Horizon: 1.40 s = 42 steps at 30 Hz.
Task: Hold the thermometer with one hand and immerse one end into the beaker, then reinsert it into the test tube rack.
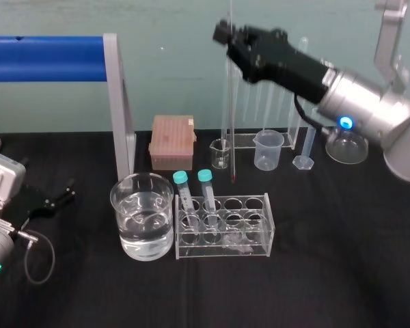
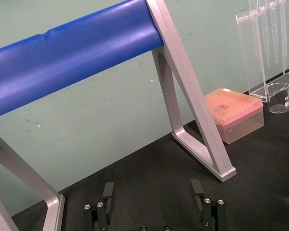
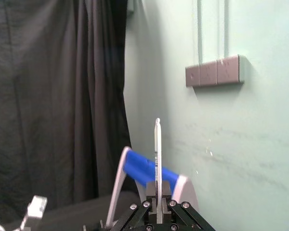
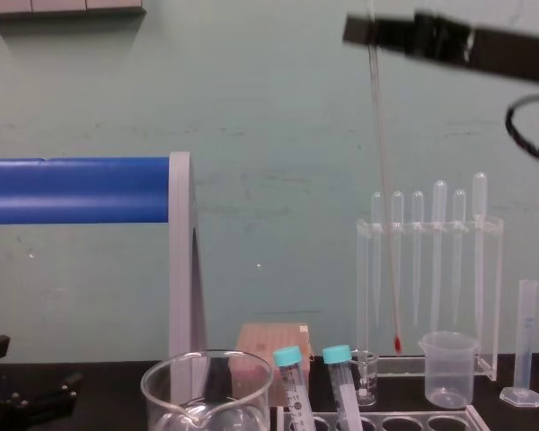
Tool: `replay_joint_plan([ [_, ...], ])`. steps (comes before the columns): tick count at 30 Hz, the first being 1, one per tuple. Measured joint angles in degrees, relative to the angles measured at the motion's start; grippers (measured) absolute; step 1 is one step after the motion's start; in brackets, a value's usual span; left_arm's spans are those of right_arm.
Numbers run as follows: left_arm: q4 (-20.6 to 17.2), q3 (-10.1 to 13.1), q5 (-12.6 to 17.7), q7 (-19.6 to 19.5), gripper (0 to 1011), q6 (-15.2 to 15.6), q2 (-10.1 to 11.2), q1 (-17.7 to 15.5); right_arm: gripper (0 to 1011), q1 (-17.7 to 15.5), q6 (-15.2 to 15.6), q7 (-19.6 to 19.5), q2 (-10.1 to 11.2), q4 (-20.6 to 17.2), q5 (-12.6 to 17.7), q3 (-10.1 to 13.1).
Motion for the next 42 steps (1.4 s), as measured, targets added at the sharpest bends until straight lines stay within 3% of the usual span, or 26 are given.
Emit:
replay_joint_plan([
  [6,0.00,0.00,0.00,0.00,1008,0.00,0.00,0.00,60,-2.62,-1.86,-0.01,0.21,0.42,-1.56,-0.50],
  [13,0.00,0.00,0.00,0.00,1008,0.00,0.00,0.00,60,-4.19,-4.62,2.64,-0.38,0.82,-2.96,-0.93],
  [32,0.00,0.00,0.00,0.00,1008,0.00,0.00,0.00,60,-6.55,-3.58,4.26,-0.18,2.15,-4.67,-2.19],
  [42,0.00,0.00,0.00,0.00,1008,0.00,0.00,0.00,60,-6.50,-5.75,5.62,-1.36,5.91,-7.47,-3.43],
])
